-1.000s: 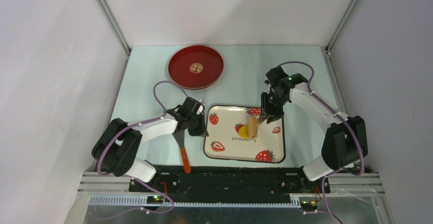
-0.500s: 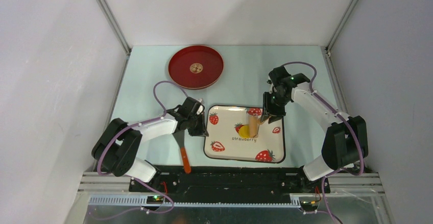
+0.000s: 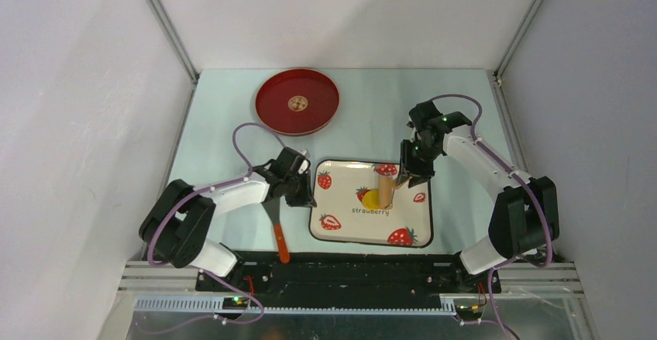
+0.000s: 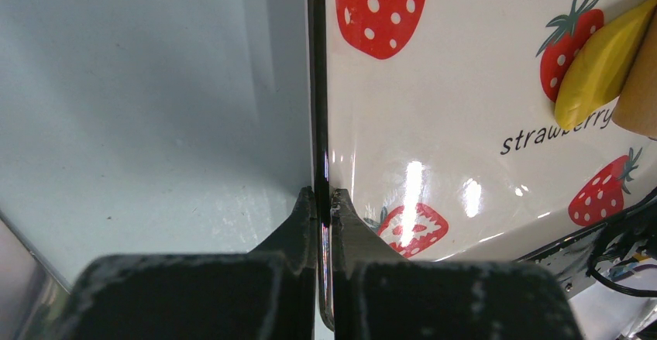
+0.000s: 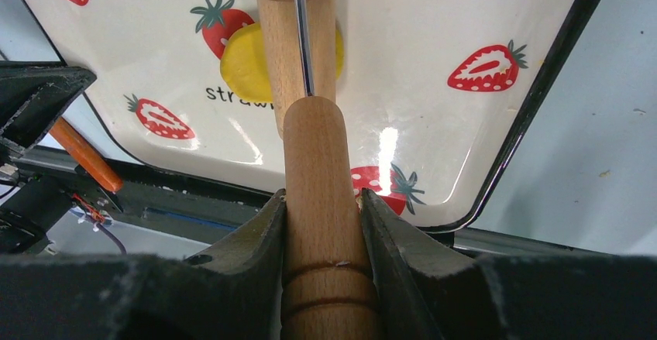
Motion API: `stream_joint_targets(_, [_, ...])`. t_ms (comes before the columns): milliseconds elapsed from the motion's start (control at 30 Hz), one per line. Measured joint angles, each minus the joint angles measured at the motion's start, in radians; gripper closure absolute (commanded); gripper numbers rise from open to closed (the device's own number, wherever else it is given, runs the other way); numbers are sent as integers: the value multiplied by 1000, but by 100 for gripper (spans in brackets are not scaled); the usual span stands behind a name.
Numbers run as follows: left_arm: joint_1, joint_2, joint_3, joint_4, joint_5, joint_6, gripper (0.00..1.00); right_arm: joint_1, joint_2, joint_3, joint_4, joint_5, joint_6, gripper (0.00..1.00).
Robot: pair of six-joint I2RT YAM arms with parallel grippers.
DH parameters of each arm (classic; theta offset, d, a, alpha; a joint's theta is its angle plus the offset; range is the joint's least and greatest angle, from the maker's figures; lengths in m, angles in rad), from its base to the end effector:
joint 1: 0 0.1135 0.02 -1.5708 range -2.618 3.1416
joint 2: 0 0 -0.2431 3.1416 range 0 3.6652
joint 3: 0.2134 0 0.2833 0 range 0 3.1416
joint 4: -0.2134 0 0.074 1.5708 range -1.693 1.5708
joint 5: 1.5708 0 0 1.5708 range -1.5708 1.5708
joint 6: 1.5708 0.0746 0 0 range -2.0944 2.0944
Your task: Roll out the dumpling wrappers from the dough
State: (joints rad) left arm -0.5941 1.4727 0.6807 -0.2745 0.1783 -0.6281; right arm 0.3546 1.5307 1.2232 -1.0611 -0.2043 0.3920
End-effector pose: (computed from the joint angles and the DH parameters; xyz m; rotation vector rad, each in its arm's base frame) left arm 0.2450 -0.1815 0.0714 0.0167 2.7655 -0.6111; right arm 0.2966 0.1259 0.1857 0.0249 3.0022 0.3976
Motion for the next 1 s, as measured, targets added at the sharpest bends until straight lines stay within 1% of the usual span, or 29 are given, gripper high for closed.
stream_joint_targets(667, [5,-3,-1,0,0,-2,100,-12,-1,-5,-5,9,30,100])
stream_joint_targets(1000, [18,-37,-40,34,1,-30,100,6,-18,-13,1,27,30,100])
